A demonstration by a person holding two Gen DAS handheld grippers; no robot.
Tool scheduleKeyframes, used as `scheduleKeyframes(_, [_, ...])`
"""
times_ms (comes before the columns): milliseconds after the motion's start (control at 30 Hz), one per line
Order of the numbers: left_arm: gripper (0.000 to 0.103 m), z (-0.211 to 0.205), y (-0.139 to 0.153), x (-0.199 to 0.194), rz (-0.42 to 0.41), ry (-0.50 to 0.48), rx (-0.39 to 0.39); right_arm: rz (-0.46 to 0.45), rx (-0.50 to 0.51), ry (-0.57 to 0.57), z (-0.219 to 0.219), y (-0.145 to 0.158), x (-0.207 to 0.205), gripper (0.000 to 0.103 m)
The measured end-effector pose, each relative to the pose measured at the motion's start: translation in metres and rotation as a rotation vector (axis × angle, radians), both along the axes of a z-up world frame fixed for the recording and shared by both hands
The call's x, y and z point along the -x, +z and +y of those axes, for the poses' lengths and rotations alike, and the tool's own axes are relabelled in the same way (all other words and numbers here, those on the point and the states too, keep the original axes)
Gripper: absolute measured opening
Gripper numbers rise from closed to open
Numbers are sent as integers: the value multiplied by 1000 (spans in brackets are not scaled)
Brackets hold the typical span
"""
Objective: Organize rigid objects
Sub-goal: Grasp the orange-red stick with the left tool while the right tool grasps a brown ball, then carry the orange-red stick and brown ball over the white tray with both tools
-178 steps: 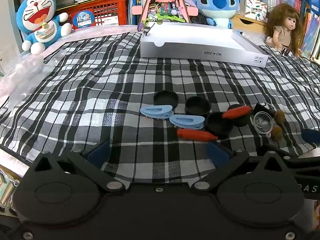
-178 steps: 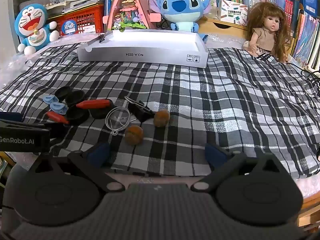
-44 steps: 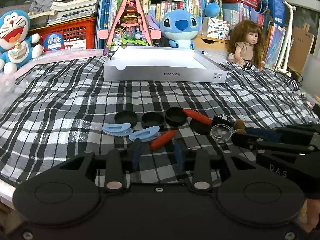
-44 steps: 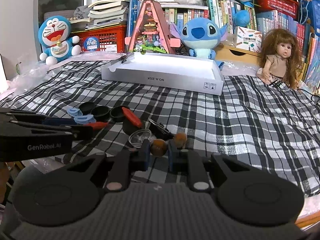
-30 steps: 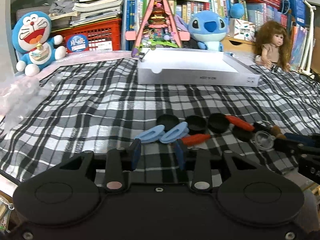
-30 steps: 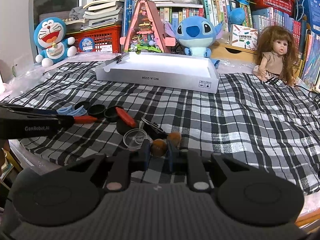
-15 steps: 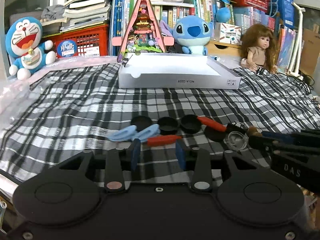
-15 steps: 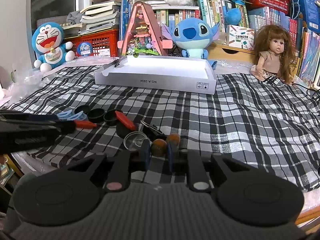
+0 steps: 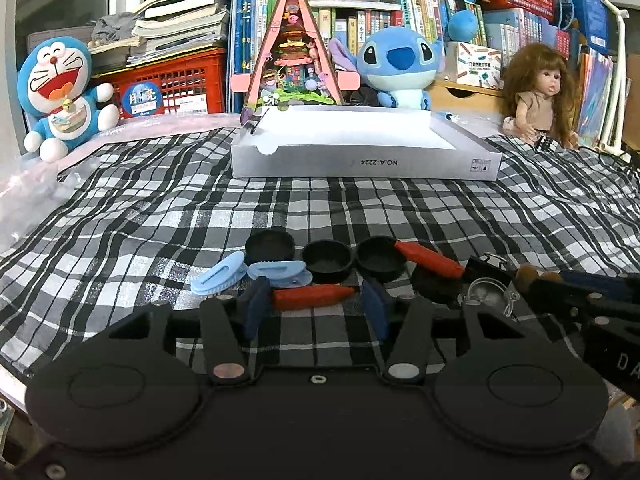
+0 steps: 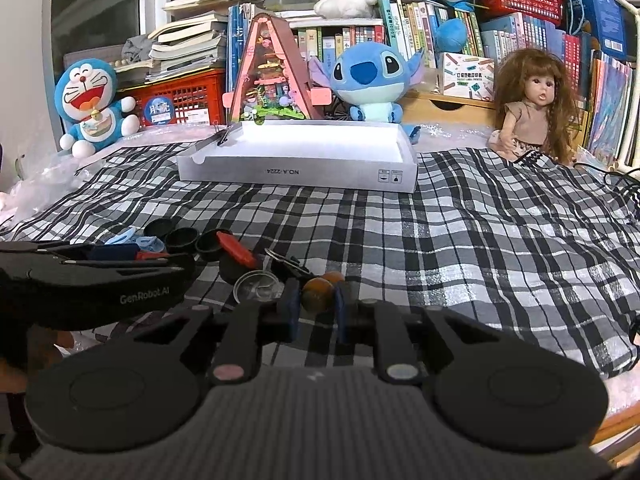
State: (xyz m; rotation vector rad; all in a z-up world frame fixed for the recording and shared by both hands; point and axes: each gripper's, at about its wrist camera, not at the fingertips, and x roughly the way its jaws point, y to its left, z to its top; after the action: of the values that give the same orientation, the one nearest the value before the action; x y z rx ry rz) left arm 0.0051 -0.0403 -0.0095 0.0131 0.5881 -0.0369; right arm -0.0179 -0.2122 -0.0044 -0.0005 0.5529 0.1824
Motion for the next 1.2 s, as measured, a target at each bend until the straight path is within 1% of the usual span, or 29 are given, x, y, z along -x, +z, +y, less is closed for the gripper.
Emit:
scheduleKeyframes(67, [42, 1, 0, 1, -3, -7, -4, 3, -3, -2, 0, -1, 0, 23])
scheduleKeyframes(233, [41, 6, 4, 3, 0, -19, 18, 5, -9, -4, -1, -1, -2, 23])
scheduleKeyframes(333, [41, 8, 9, 8, -9, -41, 9, 3, -15, -3, -1, 1, -3, 23])
scheduleKeyframes(500, [41, 14, 26, 11, -24, -67, 13, 6, -38, -8, -3, 6, -9, 23])
scheduleKeyframes(633, [41, 23, 44, -3, -25, -77, 21, 13, -62, -11, -6, 14, -21, 23])
scheduleKeyframes(800, [41, 37, 72, -40, 20, -91, 93, 29, -102, -8, -14, 33, -50, 23])
scheduleKeyframes(933, [41, 42, 92, -79, 25, -83, 93, 31, -114, -15, -20, 52, -82, 23])
scheduleKeyframes(1000, [41, 43, 97, -104, 71, -97, 115, 42, -117, -18, -23, 61, -100, 23])
scheduleKeyframes(1100, [41, 42, 97, -146, 172, -104, 166, 91, -147, -26, -28, 70, -131, 23])
scheduleKeyframes(1133, [41, 41, 96, -158, 192, -94, 173, 110, -154, -32, -30, 71, -141, 22])
scheduleKeyframes(1200, [41, 38, 94, -177, 206, -70, 165, 153, -163, -42, -31, 72, -165, 22])
